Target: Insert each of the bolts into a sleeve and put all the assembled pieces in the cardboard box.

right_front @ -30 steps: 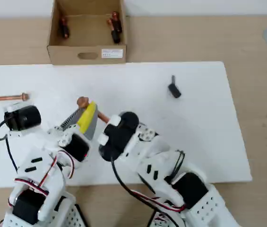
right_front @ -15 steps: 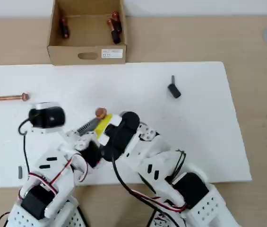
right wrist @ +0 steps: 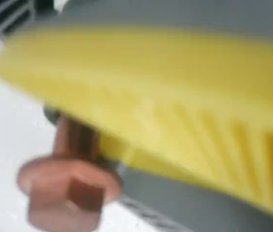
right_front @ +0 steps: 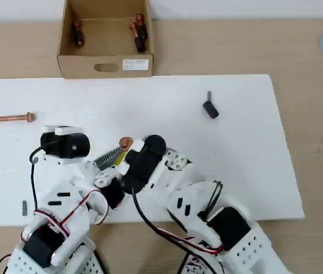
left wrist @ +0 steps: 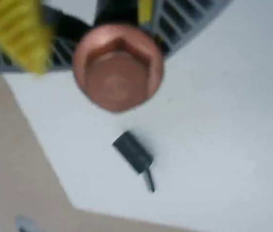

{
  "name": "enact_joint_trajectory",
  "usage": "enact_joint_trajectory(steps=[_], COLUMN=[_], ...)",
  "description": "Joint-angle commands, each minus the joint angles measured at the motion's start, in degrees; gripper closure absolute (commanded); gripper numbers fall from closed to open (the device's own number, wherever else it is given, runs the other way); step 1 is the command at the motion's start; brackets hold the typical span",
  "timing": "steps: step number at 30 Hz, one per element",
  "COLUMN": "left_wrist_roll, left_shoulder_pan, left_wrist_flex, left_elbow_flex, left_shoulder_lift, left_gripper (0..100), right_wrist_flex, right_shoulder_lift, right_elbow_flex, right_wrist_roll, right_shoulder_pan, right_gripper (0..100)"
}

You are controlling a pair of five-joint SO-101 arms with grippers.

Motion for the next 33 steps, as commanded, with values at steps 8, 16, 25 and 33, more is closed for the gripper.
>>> enact_joint_trajectory(steps=[8,16,25,33], left_wrist_roll=[-0.97,-5.36,-5.19,-6.95], left_shoulder_pan=[-3.69,-7.82,-7.82,-11.34], left_wrist_flex=[5.8,6.51,6.51,6.42], left_elbow_flex=[-4.75,-4.75,-12.48,-15.12], left_shoulder_lift=[0.4,0.4,0.31,0.22], left_gripper=[81,81,81,91], right_wrist_flex=[-1.41,-1.32,-1.32,-1.32], right_shoulder_lift=[-0.57,-0.48,-0.48,-0.57], right_elbow_flex=[-3.65,-3.65,-3.03,-2.68], right_wrist_roll=[0.26,0.26,0.26,0.0], right_shoulder_pan=[-0.84,-0.84,-0.84,-0.48], right_gripper=[98.9,98.9,98.9,98.9])
